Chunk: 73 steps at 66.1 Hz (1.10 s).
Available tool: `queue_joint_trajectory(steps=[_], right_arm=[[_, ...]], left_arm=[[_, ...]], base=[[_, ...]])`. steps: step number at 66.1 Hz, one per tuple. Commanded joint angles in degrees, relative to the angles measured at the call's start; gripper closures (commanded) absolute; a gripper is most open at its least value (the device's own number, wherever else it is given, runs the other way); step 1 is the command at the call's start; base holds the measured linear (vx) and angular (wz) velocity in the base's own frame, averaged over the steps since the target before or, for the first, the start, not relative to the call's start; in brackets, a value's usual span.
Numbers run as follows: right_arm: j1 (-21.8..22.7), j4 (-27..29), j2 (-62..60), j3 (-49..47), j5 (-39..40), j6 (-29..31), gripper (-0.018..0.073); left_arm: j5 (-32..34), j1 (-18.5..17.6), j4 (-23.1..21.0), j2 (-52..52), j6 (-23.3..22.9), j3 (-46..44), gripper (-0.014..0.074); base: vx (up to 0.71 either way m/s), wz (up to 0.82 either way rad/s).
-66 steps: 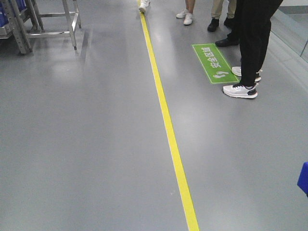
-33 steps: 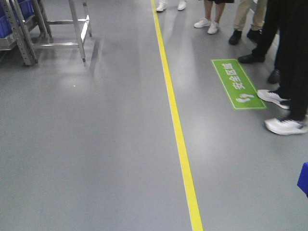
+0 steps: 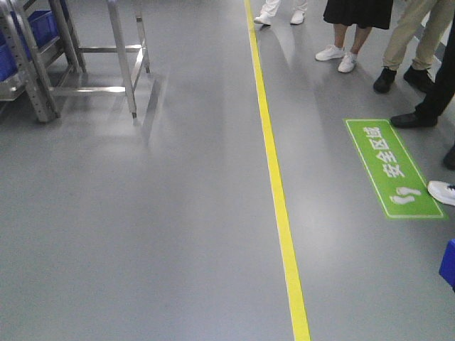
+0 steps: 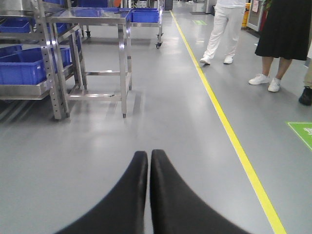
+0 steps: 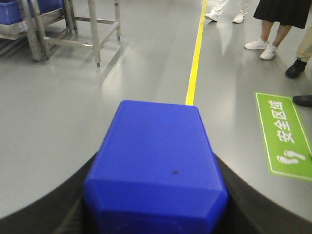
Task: Pour parts from conveyor to right shelf
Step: 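Drive away from the conveyor holding the block in the right gripper, then drive down the aisle between the shelves of blue bins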
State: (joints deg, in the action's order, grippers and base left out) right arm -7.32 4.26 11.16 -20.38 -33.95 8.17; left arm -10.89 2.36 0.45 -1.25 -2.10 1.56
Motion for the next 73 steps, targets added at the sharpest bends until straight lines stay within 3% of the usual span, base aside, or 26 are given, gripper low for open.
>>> queue_joint_trajectory(steps=[1,73], right_arm=[[0.09,0.0,0.55,-1.47,4.52,0.28,0.0564],[0.09,0.0,0.55,-1.47,4.52,0.28,0.0564]], left_arm=[[4.08,-0.3,-0.45,-0.77,-0.49,-1.1,0.0603],[4.08,-0.3,-0.45,-0.77,-0.49,-1.1,0.0603]], base=[[0.79,0.0],[0.84,-0.02]])
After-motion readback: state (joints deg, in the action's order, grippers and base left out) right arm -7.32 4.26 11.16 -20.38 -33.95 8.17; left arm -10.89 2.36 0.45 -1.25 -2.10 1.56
